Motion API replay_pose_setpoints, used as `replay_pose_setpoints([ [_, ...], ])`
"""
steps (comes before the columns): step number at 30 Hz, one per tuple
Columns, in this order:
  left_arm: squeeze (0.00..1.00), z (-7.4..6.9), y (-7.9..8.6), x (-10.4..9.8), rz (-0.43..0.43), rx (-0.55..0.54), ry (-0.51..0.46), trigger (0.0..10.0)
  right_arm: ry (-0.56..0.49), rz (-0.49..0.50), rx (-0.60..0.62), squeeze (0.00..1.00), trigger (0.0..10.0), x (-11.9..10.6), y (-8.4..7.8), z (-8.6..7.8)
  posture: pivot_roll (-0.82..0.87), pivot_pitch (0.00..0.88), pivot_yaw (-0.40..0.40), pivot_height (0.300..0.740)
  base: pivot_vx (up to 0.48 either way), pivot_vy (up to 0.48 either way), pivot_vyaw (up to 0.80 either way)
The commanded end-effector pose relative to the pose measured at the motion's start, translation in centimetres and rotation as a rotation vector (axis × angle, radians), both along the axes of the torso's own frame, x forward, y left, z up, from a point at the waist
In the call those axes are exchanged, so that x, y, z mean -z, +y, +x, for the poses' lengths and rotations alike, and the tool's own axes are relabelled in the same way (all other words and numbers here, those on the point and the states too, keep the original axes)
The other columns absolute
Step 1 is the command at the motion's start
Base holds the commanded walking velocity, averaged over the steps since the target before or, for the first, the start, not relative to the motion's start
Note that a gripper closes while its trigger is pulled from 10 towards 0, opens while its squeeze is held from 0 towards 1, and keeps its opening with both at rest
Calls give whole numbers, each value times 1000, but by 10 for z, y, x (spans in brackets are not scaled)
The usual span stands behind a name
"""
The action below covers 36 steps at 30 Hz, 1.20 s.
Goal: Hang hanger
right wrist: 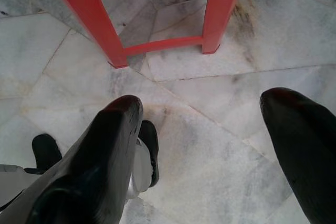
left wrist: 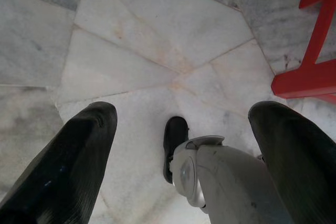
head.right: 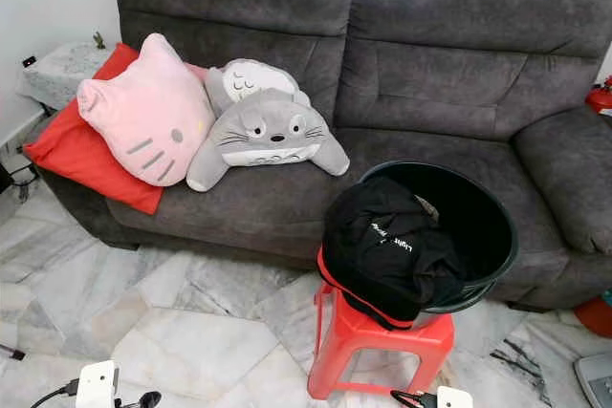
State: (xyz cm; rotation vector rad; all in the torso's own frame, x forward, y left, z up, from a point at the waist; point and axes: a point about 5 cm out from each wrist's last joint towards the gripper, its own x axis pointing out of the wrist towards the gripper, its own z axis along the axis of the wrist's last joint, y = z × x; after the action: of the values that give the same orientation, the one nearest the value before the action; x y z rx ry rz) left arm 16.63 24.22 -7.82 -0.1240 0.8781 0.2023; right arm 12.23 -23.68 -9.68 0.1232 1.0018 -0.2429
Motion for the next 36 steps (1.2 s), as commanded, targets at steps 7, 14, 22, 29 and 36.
replay_pose_setpoints([
  [7, 0, -5, 0, 3, -6, 1, 22, 10000, -5, -8, -2, 0, 10000, -1, -2, 0, 4, 0, -53, 716, 0, 0, 0],
  [14, 0, -5, 0, 2, -3, -2, 22, 10000, -6, -7, 0, 0, 10000, -1, -2, 1, 3, 0, -53, 716, 0, 182, 0],
  [22, 0, -4, 0, 2, -3, -3, 21, 10000, -7, -7, 1, 0, 10000, -1, -2, 1, 3, 0, -52, 716, 0, 288, 0],
  [29, 0, -4, 0, 2, -3, -2, 19, 10000, -9, -7, 2, 0, 10000, -1, -2, 1, 2, 0, -51, 716, 0, 332, 0],
  [36, 0, -4, 0, 2, -1, -2, 19, 10000, -9, -7, 2, 0, 10000, -1, -2, 2, 2, 0, -51, 716, 0, 325, 0],
])
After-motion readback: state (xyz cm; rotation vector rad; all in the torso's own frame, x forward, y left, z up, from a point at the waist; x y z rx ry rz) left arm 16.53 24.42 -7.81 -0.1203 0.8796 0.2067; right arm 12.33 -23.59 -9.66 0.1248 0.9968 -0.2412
